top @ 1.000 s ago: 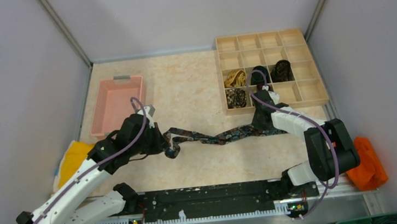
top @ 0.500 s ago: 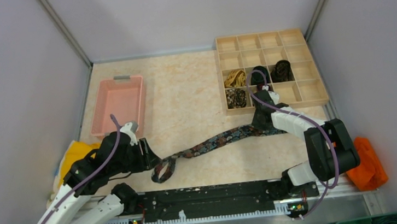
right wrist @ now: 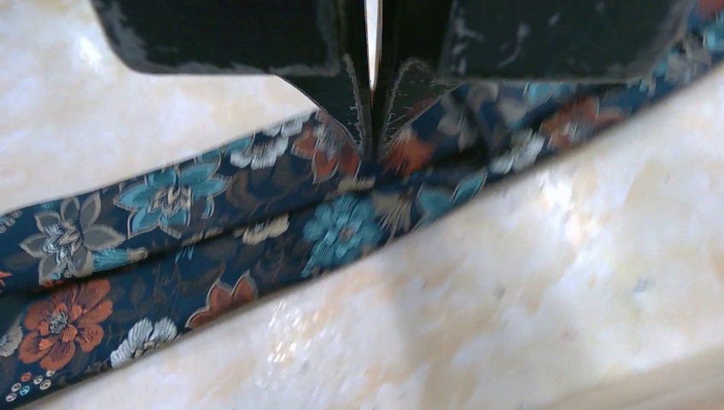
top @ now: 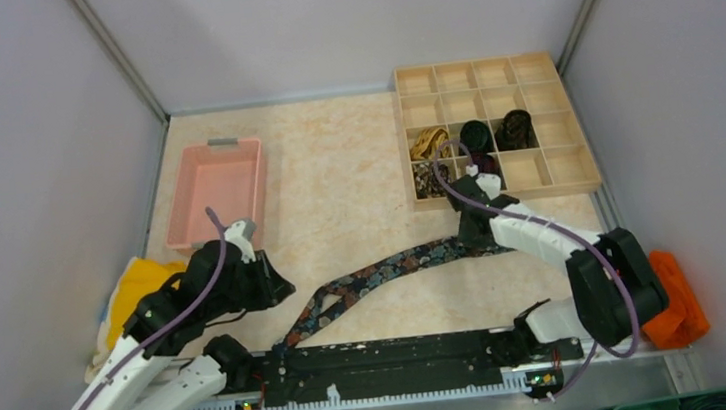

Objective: Roll the ties
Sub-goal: Flatten out the tie at the center of the board.

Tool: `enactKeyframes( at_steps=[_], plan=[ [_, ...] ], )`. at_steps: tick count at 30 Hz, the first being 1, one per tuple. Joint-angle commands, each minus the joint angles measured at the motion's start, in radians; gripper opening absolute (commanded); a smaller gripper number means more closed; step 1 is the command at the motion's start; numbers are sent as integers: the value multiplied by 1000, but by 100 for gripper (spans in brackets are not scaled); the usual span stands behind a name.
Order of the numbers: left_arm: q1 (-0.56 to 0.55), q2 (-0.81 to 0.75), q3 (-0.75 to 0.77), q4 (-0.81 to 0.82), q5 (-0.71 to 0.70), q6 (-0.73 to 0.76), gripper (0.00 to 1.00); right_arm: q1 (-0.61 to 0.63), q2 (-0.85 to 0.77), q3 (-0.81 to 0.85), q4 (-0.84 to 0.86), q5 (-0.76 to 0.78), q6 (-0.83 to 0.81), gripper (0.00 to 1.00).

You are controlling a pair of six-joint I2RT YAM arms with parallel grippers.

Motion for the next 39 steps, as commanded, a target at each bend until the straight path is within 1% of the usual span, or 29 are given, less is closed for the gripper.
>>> enactKeyframes(
  at_steps=[1, 3, 6, 10, 13, 16, 18, 20, 25, 32, 36, 39],
  plan=[
    [-4, 105, -88, 302, 71, 41, 25, 111, -160, 73, -149, 97, -27, 0],
    [-4, 215, -71, 336, 62, 30, 19, 121, -187, 78, -112, 1, -68, 0],
    [-4, 342, -75, 442, 34, 50, 15, 167, -180, 89, -110, -20, -91, 0],
    [-4, 540, -146, 700, 184, 68, 11, 220, -106, 80, -55, -87, -93, 0],
    [-6, 695, -150, 774, 226, 69, 6, 261, -38, 82, -4, -134, -74, 0],
    [-13, 784, -158, 830, 234, 77, 4, 286, 26, 92, 35, -157, -62, 0],
    [-16, 826, -161, 855, 234, 79, 4, 288, 66, 101, 47, -170, -56, 0],
    [-27, 869, -156, 872, 230, 84, 4, 288, 75, 110, 23, -147, -41, 0],
    [-95, 1008, -110, 899, 221, 87, 4, 288, 13, 105, -36, -74, -23, 0],
    [-270, 1266, 82, 882, 232, 89, 1, 285, -53, 138, -165, 55, -1, 0],
    [-309, 1384, 189, 881, 266, 101, 1, 285, -84, 136, -203, 111, 3, 0],
    [-311, 1426, 260, 861, 261, 118, 1, 284, -108, 121, -198, 113, 0, 0]
  ],
)
